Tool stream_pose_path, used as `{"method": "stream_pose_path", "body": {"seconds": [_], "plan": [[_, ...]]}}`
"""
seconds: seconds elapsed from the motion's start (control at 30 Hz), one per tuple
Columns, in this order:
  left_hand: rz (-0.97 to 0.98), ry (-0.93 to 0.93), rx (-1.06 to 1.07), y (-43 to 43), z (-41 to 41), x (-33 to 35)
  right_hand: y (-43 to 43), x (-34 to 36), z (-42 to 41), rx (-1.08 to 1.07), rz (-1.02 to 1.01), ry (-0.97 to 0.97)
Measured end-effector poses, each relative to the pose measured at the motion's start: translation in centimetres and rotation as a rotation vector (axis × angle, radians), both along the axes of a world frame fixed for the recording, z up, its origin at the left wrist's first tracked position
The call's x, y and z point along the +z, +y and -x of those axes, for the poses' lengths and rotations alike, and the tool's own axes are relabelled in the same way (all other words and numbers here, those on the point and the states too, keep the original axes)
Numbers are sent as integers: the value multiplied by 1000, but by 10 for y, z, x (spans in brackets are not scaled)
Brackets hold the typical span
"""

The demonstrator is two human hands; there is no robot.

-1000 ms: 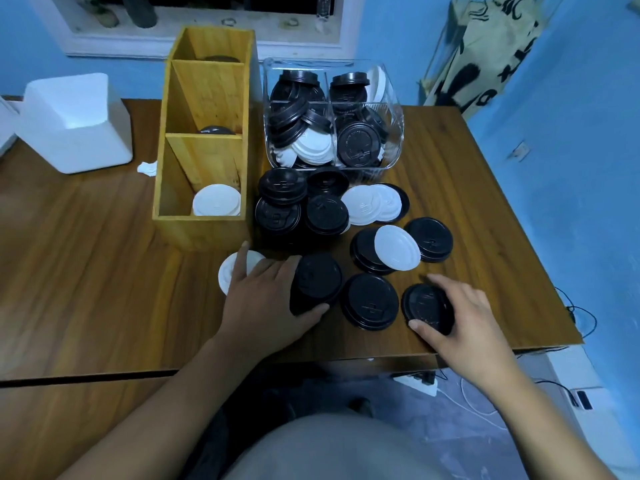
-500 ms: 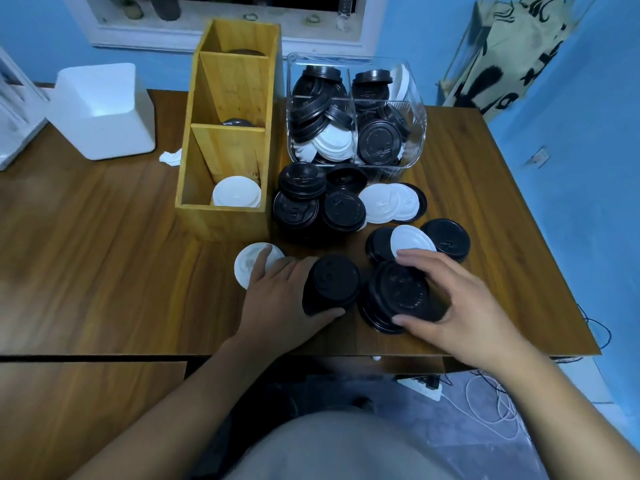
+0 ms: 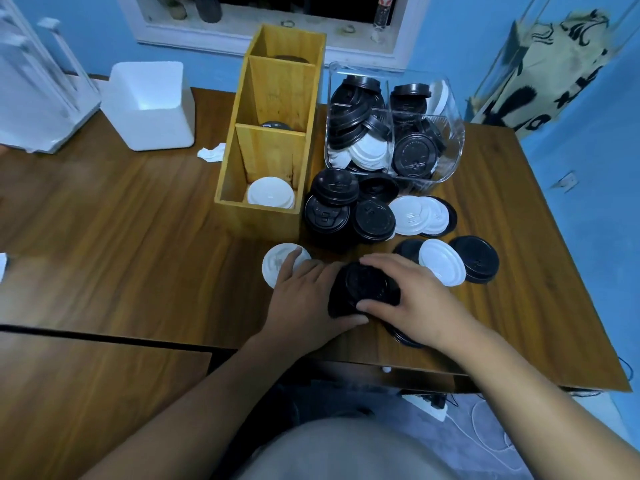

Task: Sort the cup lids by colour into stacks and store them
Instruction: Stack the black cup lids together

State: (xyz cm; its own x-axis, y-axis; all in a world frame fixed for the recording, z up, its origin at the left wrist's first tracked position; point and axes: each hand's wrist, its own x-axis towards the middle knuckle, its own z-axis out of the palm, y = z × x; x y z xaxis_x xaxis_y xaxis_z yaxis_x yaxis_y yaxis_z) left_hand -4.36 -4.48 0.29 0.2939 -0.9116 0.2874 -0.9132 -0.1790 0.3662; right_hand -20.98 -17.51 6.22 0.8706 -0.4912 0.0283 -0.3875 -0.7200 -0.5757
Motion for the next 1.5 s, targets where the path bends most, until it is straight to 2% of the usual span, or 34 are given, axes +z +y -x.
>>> {"method": "stream_pose_path", "body": {"seconds": [0.57, 0.9, 1.03, 1.17, 1.33, 1.5], "plan": [[-7, -53, -29, 4, -4, -4, -2, 9, -19, 28, -7, 131], [-124, -185, -2, 42, -59, 4, -2, 10, -18, 36, -14, 162], [-109, -188, 10, 46, -64, 9, -2, 10, -19, 38, -21, 160], [-47, -58, -88, 33, -29, 14, -2, 8, -18, 37, -27, 154], [-82, 335, -65, 9, 2, 11, -2, 4, -15, 41, -33, 121], [-60, 344, -68, 1, -2, 5, 0, -3, -12, 78, -2, 101]]}}
